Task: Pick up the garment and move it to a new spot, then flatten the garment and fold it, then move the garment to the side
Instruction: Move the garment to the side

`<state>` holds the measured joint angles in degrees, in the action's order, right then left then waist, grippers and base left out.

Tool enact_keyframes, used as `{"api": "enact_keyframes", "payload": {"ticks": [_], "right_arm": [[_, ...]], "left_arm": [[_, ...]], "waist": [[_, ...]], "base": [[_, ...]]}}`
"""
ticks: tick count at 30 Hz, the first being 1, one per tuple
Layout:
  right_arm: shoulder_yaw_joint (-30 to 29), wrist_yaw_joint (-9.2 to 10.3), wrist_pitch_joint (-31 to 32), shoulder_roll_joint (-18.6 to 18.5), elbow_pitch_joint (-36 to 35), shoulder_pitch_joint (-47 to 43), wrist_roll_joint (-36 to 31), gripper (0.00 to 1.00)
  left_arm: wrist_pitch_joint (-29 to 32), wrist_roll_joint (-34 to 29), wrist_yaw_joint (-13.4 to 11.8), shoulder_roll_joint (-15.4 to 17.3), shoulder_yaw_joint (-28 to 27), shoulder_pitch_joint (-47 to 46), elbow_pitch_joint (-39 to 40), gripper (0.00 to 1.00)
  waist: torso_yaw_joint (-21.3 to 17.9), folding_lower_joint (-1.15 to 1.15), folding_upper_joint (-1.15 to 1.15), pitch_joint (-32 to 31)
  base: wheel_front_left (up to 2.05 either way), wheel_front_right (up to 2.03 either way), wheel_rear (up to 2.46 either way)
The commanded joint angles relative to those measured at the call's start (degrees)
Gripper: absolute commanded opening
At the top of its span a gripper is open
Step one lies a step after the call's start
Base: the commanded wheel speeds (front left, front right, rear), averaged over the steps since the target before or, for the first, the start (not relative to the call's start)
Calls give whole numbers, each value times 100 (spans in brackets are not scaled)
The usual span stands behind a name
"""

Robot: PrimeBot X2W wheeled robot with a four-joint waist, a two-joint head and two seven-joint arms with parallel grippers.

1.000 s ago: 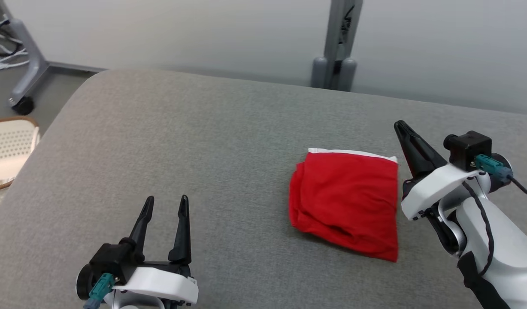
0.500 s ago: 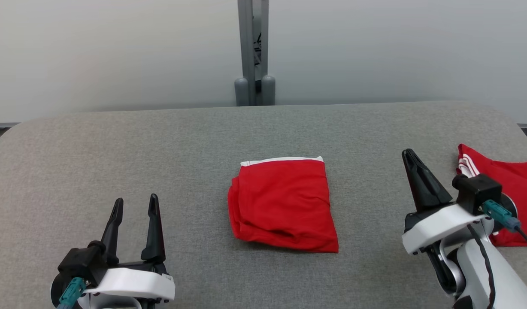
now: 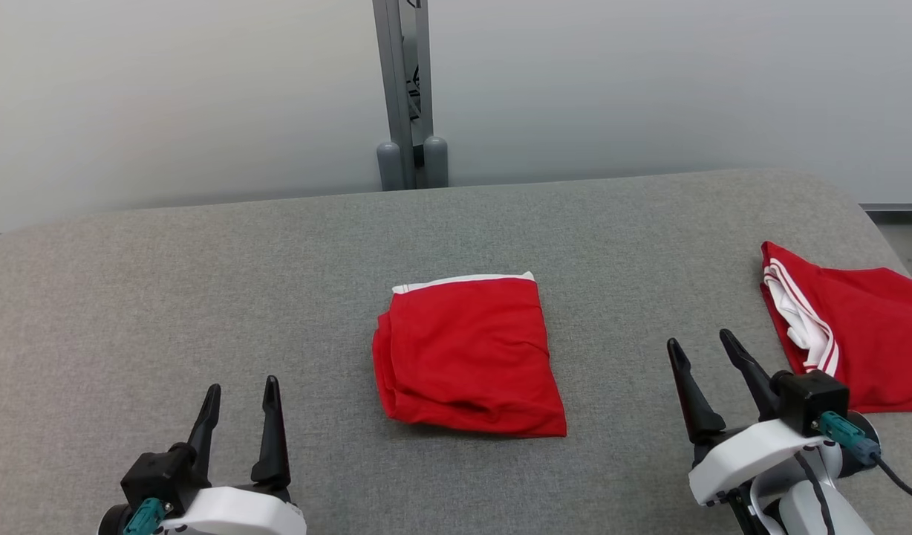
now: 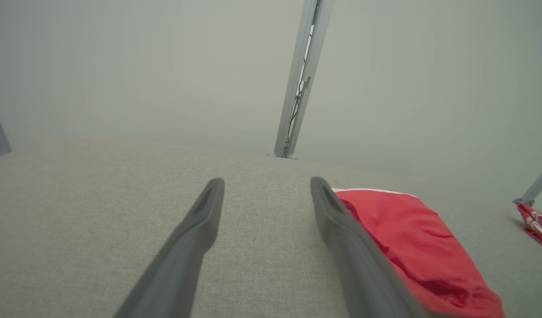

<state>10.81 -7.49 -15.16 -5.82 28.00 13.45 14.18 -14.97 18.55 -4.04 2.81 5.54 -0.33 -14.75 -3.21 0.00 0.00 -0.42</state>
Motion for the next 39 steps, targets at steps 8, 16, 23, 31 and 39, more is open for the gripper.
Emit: {"api": "enact_keyframes", "payload": {"ticks": [8, 16, 23, 31, 39], "right_arm": [[-29, -2, -4, -43, 203, -55, 15, 100], [630, -2, 28, -169, 614, 346, 723, 100], [1428, -2, 629, -425, 844, 985, 2002, 100], [2023, -2, 1788, -865, 961, 1562, 3940, 100], [2357, -2, 2356, -1092, 1133, 1849, 4965, 100]], "left_arm": [[-17, 57, 74, 22, 41, -13, 84, 100], [-16, 40, 88, 24, 176, -22, 115, 100], [-17, -61, 131, 26, 411, -224, 123, 100], [-17, 59, 84, 22, 711, -459, 39, 100], [-17, 128, 16, 21, 882, -668, 99, 100]], "waist": [[112, 0, 0, -43], [303, 0, 0, 79], [588, 0, 0, 452], [1058, 0, 0, 839], [1464, 0, 0, 1109]], "base": [[0, 0, 0], [0, 0, 0], [0, 0, 0], [0, 0, 0], [0, 0, 0]]}}
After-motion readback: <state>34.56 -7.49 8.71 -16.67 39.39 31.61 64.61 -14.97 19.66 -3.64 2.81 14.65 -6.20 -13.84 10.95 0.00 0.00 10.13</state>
